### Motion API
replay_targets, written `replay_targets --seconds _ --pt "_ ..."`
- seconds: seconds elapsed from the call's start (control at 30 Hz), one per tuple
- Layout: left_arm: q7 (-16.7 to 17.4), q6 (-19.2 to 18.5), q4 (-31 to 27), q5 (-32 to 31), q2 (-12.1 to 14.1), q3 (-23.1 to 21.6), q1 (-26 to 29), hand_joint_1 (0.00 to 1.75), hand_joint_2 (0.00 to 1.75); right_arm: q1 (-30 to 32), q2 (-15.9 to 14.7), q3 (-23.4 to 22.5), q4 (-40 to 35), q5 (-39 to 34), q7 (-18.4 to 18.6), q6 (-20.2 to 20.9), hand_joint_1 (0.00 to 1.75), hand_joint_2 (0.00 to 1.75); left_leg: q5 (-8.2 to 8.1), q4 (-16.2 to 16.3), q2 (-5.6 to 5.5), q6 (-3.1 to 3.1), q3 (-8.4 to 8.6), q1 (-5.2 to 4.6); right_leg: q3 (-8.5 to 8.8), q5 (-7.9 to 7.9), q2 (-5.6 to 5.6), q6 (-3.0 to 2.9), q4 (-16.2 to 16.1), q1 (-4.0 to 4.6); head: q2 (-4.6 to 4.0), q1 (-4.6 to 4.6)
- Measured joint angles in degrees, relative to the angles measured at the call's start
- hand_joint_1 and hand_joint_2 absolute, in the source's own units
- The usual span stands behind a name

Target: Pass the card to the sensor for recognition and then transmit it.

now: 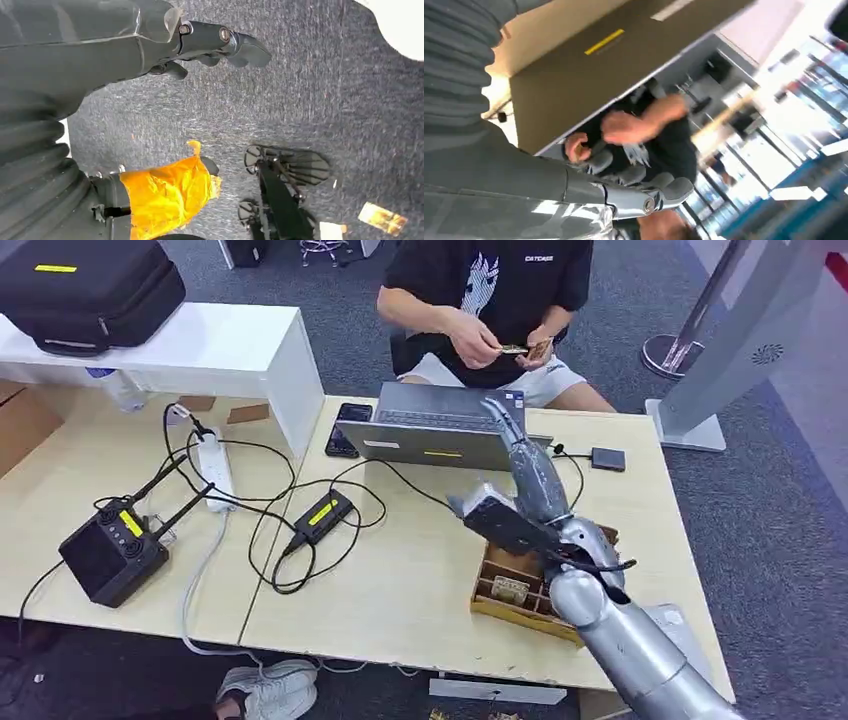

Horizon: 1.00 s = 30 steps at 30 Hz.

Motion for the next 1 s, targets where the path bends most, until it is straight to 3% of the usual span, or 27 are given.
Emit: replay_targets --seconds 0.13,0.3,0.47,0.63,0.73,0.87,1.0 --pt "0.0 1.2 0.0 1.5 -0.1 1.2 0.5 0.00 1.75 12.8 -3.0 -0.6 -12.3 7.3 -2.5 -7.9 0.00 1.75 -0.16 0.0 -0.06 0.01 0.00 0.00 0.06 -0.11 -0.09 0.02 -0.1 0.00 0.00 0.02" --pt "0.2 2.2 0.0 2.6 -0.3 2.6 0.7 0.00 1.75 27.4 -6.2 -2.8 -24.8 8.9 -6.3 -11.4 0.00 1.75 -0.36 0.0 -0.03 0.00 0.00 -0.02 0.07 -0.25 -0.07 0.03 -0.1 -0.01 0.00 0.02" --pt "0.2 2.9 0.0 3.2 -0.5 3.4 0.6 0.00 1.75 36.0 -7.2 -5.1 -31.1 9.4 -7.3 -13.4 0.00 1.75 -0.38 0.0 0.01 0.03 0.02 -0.01 0.07 -0.29 -0.07 0.03 -0.1 0.00 0.00 0.04" --pt "0.4 3.1 0.0 3.3 -0.6 4.0 0.6 0.00 1.75 41.3 -7.3 -6.9 -33.1 13.2 -6.4 -16.1 0.00 1.75 -0.38 0.0 0.03 0.03 0.04 -0.01 0.10 -0.28 -0.06 0.03 -0.1 0.00 0.00 0.02" --pt "0.5 3.1 0.0 3.1 -0.7 4.1 0.6 0.00 1.75 43.5 -6.9 -8.8 -32.4 21.1 -3.1 -17.7 0.00 1.75 -0.38 0.0 0.03 0.03 0.05 -0.02 0.10 -0.28 -0.06 0.03 -0.1 -0.01 0.00 0.02" --pt "0.5 3.1 0.0 2.6 -0.9 4.1 0.6 0.00 1.75 45.1 -5.0 -12.3 -30.3 30.3 -1.6 -17.8 0.00 1.75 -0.38 0.0 0.03 0.03 0.05 -0.02 0.12 -0.28 -0.05 0.03 -0.1 -0.01 0.00 0.02" --pt "0.4 3.1 0.0 2.6 -0.9 4.1 0.6 0.00 1.75 45.7 -3.8 -14.1 -29.2 30.9 -1.3 -17.8 0.00 1.75 -0.38 0.0 0.03 0.03 0.06 -0.02 0.12 -0.28 -0.05 0.03 -0.1 -0.01 0.00 0.02"
